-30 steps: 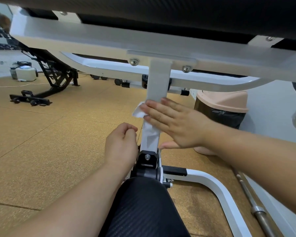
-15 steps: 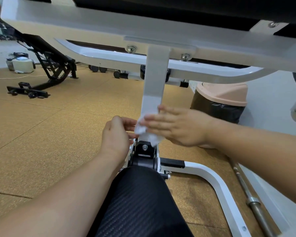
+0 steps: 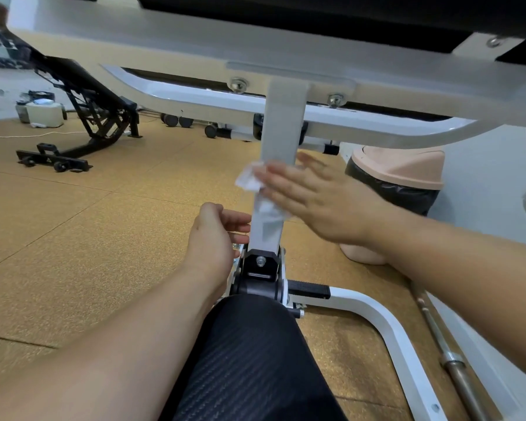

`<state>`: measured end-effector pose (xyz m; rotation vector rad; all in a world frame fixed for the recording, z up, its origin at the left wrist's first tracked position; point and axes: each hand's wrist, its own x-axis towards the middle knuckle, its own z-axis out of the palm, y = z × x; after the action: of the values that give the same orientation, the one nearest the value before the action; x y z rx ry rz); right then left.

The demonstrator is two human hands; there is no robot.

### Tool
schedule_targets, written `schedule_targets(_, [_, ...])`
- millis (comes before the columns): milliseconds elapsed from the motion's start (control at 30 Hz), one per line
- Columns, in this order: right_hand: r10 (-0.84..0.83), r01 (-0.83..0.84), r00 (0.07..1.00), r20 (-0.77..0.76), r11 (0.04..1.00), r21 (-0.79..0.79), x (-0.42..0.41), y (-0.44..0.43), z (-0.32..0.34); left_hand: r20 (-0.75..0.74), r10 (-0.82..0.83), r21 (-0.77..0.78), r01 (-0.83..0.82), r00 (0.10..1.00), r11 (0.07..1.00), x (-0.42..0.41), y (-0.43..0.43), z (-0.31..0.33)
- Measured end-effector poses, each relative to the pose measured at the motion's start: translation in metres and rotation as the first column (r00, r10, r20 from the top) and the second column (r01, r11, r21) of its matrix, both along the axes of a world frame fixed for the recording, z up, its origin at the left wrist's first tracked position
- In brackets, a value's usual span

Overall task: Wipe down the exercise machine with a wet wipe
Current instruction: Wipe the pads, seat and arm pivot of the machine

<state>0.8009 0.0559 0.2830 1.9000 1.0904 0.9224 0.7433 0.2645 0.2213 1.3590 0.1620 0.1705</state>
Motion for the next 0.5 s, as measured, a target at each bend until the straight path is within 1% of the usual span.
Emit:
schedule_targets(100, [-0.078,0.047,0.992,0.099,0.960,0.275,0.005,0.008,0.044,-0.006,-0.011,-0.008,0.011,1.000,1.000,0.000,0.001,0.000])
schedule_targets(167, [-0.108,0.062,0.988,0.114,0.935,0.348,0.004,0.014,0.043,-0.011,-0.034,-0.027,0.033,0.999,0.999,-0.001,0.004,0.001])
schedule_targets(200, [-0.103,0.061,0.988,0.112,0.942,0.330,0.001,0.015,0.031,-0.015,-0.046,-0.036,0.046,0.999,0.998,-0.001,0.005,0.001])
schedule_targets(233, [-0.069,0.043,0.993,0.100,0.968,0.248,0.000,0.013,0.013,-0.017,-0.054,-0.044,0.053,0.998,0.998,-0.001,0.006,0.001])
schedule_targets(267, [-0.015,0.007,0.998,0.063,0.994,0.113,-0.002,0.008,-0.007,-0.016,-0.053,-0.054,0.052,0.998,0.997,0.000,0.006,0.000])
schedule_targets(300, [0.014,-0.015,1.000,-0.005,0.999,-0.044,-0.008,0.002,-0.022,-0.014,-0.045,-0.062,0.044,0.999,0.997,0.000,0.006,0.000])
schedule_targets(333, [0.011,-0.023,0.998,-0.069,0.986,-0.167,-0.011,-0.003,-0.028,-0.011,-0.036,-0.068,0.035,0.999,0.997,0.000,0.005,-0.001])
schedule_targets(367, [0.014,-0.036,0.995,-0.102,0.976,-0.216,-0.012,-0.007,-0.022,-0.011,-0.033,-0.070,0.032,0.999,0.997,0.000,0.003,-0.001])
schedule_targets(400, [0.023,-0.041,0.995,-0.093,0.980,-0.193,-0.010,-0.007,-0.008,-0.011,-0.037,-0.069,0.036,0.999,0.997,0.000,0.003,-0.001])
schedule_targets(433, [0.028,-0.033,0.998,-0.050,0.993,-0.110,-0.006,-0.004,0.009,-0.011,-0.045,-0.066,0.044,0.999,0.997,0.000,0.002,0.000])
schedule_targets(500, [-0.022,0.016,0.999,0.033,0.988,0.154,0.001,0.004,0.044,-0.008,-0.059,-0.049,0.058,0.998,0.997,-0.001,0.002,0.000])
